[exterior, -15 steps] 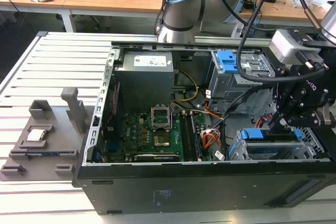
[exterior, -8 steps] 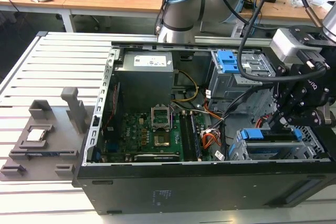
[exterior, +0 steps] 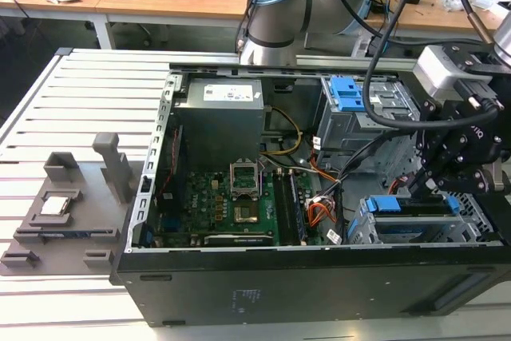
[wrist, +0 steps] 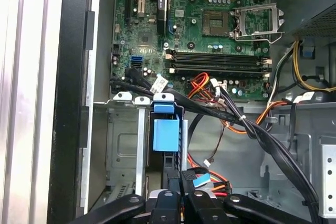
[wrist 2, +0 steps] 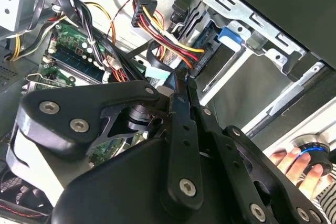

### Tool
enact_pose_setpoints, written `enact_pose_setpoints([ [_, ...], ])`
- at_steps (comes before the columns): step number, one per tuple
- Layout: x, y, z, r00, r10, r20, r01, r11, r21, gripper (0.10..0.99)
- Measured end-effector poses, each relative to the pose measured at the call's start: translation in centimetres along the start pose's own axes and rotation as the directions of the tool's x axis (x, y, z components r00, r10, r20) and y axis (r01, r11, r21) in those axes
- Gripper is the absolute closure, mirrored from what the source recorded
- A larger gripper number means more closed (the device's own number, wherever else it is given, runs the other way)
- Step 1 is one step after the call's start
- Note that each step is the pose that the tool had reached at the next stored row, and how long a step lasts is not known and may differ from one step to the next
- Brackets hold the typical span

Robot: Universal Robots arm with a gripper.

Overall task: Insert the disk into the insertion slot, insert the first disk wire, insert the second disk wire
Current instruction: 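Insert the second disk wire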

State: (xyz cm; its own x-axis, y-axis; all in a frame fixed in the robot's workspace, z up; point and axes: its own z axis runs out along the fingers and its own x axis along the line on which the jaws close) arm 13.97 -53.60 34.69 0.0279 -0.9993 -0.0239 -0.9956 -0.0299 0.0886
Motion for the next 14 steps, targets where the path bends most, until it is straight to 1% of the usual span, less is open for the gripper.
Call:
enact_pose_setpoints([
  [7, 0.52, 0.06, 0.00, 1.0000, 0.000, 0.0000, 0.000, 1.0000, 0.000, 0.945],
  [9, 0.56, 0.06, 0.06, 1.0000, 0.000, 0.0005, 0.000, 1.0000, 0.000, 0.945],
  [12, 0.57, 0.06, 0.14, 1.0000, 0.000, 0.0039, 0.000, 1.0000, 0.000, 0.945],
  [14, 0.58, 0.05, 0.17, 1.0000, 0.000, 0.0043, 0.000, 1.0000, 0.000, 0.945],
])
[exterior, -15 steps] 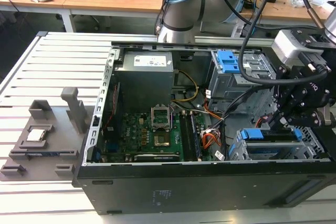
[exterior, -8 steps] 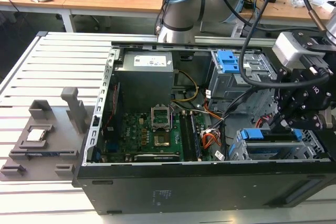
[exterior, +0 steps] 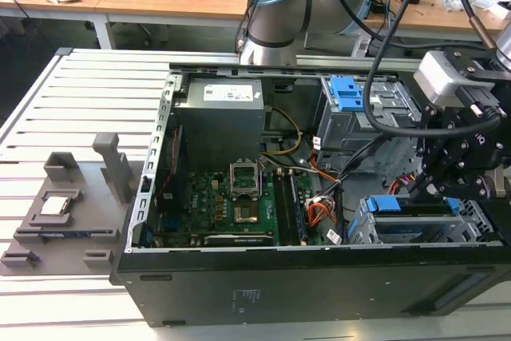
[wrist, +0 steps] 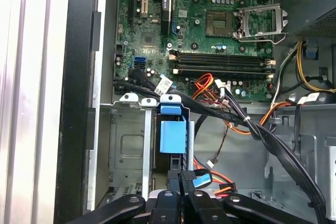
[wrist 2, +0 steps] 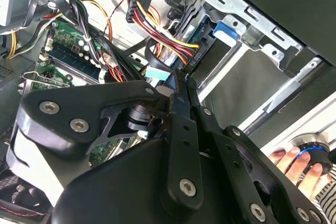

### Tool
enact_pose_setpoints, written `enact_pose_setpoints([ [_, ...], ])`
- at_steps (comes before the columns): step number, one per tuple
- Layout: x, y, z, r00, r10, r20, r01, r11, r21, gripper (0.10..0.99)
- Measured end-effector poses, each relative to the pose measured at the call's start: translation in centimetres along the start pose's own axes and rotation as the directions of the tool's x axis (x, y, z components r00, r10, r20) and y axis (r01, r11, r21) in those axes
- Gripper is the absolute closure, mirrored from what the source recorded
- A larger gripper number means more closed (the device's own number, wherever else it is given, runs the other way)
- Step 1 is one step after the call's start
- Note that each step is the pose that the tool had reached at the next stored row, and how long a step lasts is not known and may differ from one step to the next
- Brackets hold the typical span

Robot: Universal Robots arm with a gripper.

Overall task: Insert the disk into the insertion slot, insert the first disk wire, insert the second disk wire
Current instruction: 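Insert the second disk wire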

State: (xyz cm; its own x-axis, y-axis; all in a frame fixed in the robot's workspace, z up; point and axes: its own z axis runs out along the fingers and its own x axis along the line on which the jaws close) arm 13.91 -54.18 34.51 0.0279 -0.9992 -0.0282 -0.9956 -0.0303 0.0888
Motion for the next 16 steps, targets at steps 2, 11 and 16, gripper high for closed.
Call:
enact_pose_setpoints([
  [2, 0.01, 0.00, 0.05, 1.0000, 0.000, 0.0001, 0.000, 1.0000, 0.000, 0.945],
  [11, 0.09, 0.00, -0.05, 1.0000, 0.000, 0.0007, 0.000, 1.0000, 0.000, 0.945],
  [16, 0.08, -0.01, -0.15, 1.0000, 0.007, 0.0024, -0.007, 1.0000, -0.001, 0.945],
])
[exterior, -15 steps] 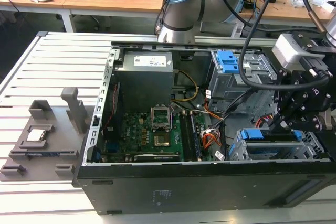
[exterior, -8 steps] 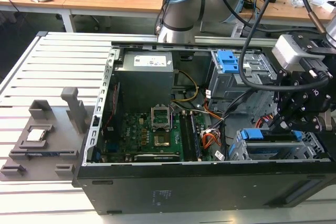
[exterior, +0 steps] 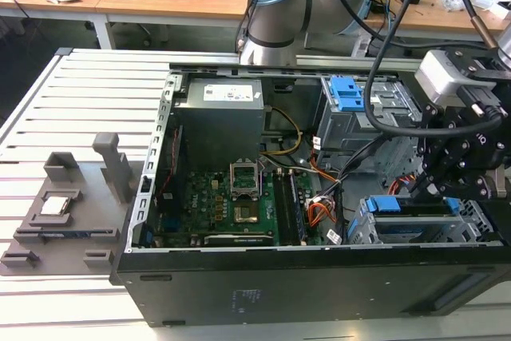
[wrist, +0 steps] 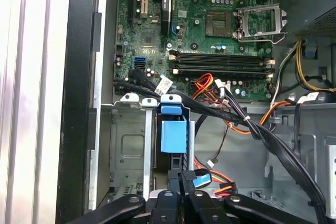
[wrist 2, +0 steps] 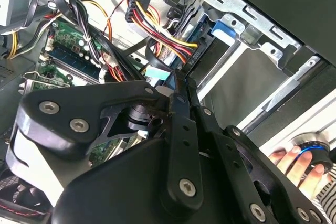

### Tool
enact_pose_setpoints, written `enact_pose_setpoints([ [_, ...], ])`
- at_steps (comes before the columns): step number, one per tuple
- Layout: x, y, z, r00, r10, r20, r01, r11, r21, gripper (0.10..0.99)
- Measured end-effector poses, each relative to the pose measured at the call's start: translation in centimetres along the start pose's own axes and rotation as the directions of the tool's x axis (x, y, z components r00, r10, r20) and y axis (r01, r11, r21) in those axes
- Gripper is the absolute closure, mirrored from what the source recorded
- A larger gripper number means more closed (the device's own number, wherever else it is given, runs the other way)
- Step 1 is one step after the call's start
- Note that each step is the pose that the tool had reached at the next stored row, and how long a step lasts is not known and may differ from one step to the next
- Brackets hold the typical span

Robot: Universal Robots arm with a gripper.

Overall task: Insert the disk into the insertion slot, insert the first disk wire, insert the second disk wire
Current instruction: 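Insert the second disk wire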

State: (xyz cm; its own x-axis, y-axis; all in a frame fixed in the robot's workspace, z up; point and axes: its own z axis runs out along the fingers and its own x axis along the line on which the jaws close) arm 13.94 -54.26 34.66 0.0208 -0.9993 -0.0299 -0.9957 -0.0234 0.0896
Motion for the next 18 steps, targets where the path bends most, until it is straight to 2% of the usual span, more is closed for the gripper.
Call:
enact_pose_setpoints([
  [4, 0.00, -0.09, 0.11, 1.0000, 0.007, 0.0058, -0.007, 1.0000, -0.004, 0.945],
  [12, 0.05, -0.34, 0.26, 0.9999, 0.008, 0.0117, -0.008, 0.9999, -0.011, 0.945],
  [15, 0.19, -0.34, 0.29, 0.9999, 0.008, 0.0125, -0.008, 0.9999, -0.011, 0.945],
  [18, 0.55, -0.34, 0.31, 0.9998, 0.007, 0.0168, -0.007, 0.9999, -0.011, 0.945],
])
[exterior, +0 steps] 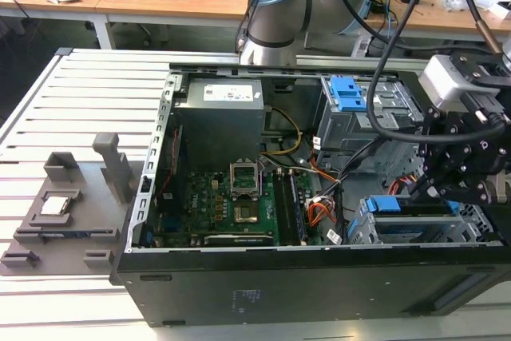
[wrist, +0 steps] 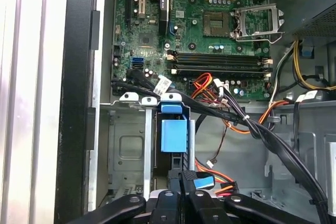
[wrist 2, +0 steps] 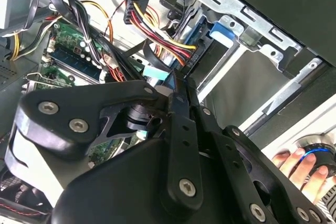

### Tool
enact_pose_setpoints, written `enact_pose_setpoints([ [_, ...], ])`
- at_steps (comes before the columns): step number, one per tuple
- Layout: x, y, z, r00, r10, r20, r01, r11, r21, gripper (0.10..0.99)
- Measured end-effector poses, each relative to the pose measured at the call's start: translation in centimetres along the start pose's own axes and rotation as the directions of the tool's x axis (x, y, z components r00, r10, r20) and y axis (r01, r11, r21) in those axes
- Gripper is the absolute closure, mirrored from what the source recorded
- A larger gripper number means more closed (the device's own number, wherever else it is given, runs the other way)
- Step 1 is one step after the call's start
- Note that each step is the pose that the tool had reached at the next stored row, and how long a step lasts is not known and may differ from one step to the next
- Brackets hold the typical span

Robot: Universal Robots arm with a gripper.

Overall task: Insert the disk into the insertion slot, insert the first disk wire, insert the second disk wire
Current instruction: 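Insert the second disk wire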

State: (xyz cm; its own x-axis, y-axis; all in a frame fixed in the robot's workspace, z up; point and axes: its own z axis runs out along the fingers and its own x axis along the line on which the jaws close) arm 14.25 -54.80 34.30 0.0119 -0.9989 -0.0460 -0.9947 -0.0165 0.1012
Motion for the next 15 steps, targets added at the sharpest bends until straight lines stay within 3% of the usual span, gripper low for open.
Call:
enact_pose_setpoints([
  [3, 0.31, 0.00, 0.06, 1.0000, 0.000, 0.0019, 0.000, 1.0000, 0.000, 0.945],
  [15, 0.34, -0.03, 0.41, 1.0000, 0.000, 0.0014, 0.000, 1.0000, 0.000, 0.929],
])
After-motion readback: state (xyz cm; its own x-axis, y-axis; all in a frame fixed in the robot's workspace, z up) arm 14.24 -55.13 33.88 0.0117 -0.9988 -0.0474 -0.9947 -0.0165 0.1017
